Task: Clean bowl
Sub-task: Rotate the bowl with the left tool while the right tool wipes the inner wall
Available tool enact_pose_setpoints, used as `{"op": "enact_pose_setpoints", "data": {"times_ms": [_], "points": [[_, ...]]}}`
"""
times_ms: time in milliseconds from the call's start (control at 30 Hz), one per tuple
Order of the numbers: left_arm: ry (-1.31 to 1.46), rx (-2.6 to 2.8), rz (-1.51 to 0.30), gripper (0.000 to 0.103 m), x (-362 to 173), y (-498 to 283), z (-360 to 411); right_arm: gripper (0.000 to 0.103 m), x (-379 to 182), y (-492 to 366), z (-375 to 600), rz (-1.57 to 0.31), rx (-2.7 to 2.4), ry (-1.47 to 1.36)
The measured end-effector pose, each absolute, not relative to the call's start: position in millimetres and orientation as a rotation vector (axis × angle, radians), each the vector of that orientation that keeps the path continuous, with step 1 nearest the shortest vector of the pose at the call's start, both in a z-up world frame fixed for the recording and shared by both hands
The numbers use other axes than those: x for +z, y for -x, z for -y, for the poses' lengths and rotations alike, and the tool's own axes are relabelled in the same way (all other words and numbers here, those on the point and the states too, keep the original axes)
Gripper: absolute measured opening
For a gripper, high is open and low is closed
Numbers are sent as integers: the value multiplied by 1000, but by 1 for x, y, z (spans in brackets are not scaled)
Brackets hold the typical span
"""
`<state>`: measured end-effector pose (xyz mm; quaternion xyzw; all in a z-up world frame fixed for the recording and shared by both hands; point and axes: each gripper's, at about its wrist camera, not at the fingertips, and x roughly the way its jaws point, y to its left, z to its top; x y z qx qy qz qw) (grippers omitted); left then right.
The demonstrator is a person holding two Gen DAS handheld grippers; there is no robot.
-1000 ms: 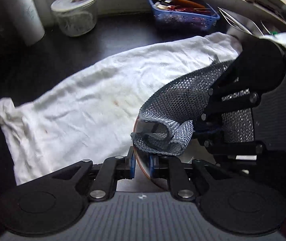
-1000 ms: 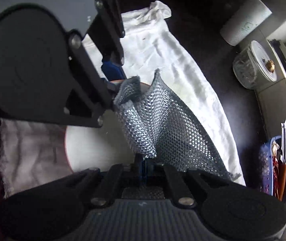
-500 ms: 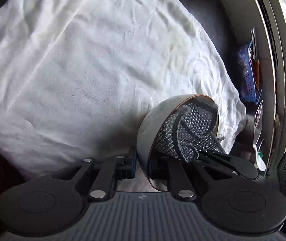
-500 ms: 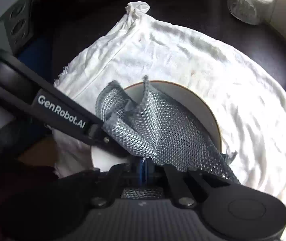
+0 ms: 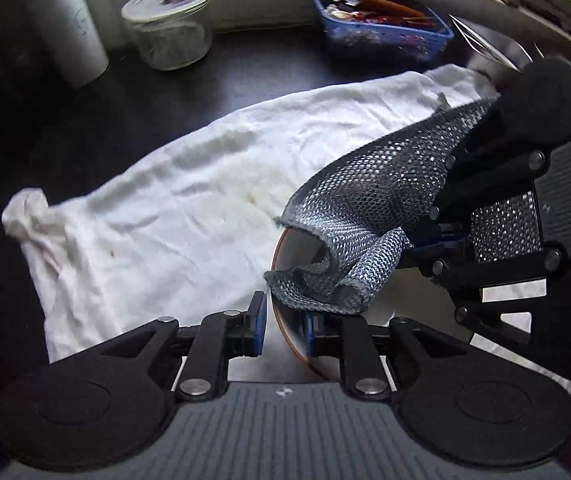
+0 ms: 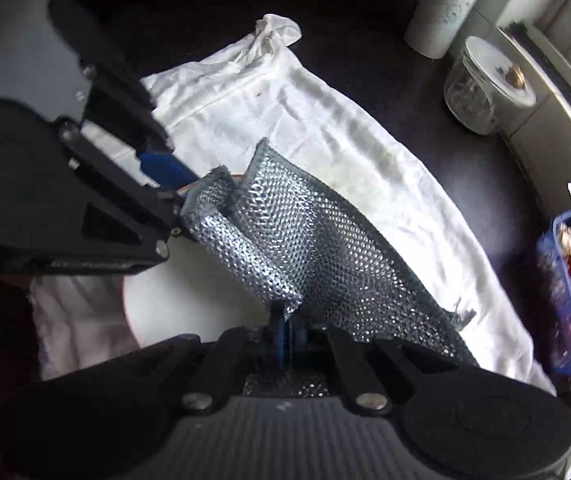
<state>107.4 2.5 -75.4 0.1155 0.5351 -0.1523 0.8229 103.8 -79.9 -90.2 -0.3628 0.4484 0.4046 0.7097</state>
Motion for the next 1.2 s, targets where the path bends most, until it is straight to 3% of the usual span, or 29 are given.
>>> {"op": "enact_pose_setpoints", "data": {"times_ms": [200,433,833,967,1100,1200], "points": [[174,-237,-1238,7,-82,-106,-36,3,-102,-117,75,-1023,920,808],[666,-44,-1314,8,-100,-88,-69,3,-104,-126,82,-1133,854,514],[1218,128,-1366,14,-126,-54,-82,3,-92,-130,113,-1220,807,96],[1023,55,-1377,14,-113,-65,-66,3,-98,-132,114,-1262,822,41],[450,-24,-1271,14,-77,-83,-41,3,-96,-115,105,-1207,832,218],[200,-103,-1217,17,-71,-90,-28,3,-85,-109,103,-1133,829,360]]}}
